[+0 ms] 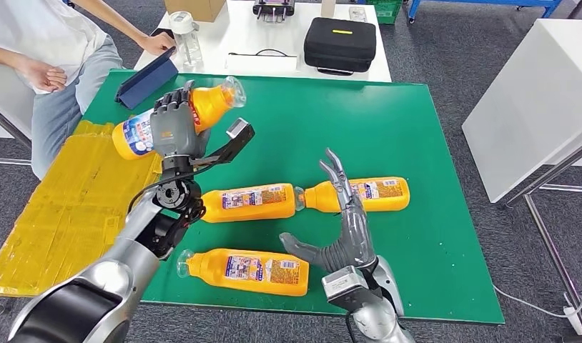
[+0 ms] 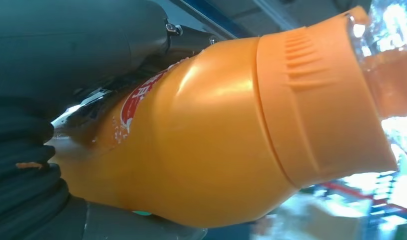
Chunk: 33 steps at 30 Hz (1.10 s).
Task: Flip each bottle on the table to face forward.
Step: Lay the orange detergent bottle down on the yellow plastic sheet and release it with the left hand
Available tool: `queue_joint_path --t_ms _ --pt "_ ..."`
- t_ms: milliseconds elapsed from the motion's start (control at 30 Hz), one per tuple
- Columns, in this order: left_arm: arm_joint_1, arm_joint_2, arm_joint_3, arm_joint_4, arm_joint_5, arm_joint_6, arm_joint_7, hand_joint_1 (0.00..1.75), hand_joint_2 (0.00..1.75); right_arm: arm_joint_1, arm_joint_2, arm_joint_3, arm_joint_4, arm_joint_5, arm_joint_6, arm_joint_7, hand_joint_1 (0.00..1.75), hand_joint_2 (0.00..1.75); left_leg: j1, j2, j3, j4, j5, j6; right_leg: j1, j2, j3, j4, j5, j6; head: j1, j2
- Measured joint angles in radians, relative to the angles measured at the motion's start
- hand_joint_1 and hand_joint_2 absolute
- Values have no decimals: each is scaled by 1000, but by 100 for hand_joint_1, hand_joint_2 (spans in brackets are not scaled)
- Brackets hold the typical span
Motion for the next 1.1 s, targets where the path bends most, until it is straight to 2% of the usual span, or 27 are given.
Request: queue_joint_path --t_ms 133,367,900,1100 --pt "12 63 -65 43 -1 -56 71 175 175 29 -16 -6 -21 -11 9 -3 0 175 0 1 0 0 0 0 0 0 0 0 0 0 0 0" --pt "69 136 -72 88 -1 -90 85 175 175 91 -35 -29 -80 -29 29 -4 0 175 0 1 0 0 0 0 0 0 -1 0 0 0 0 0" --pt "129 186 -5 146 -1 -133 87 175 175 197 -49 -99 -182 -75 47 -4 0 175 0 1 -1 0 0 0 0 0 -1 0 0 0 0 0" --pt "137 201 18 167 -1 -156 131 175 175 203 -48 -121 -187 -81 54 -1 0 175 0 1 -1 0 0 0 0 0 -1 0 0 -1 0 0"
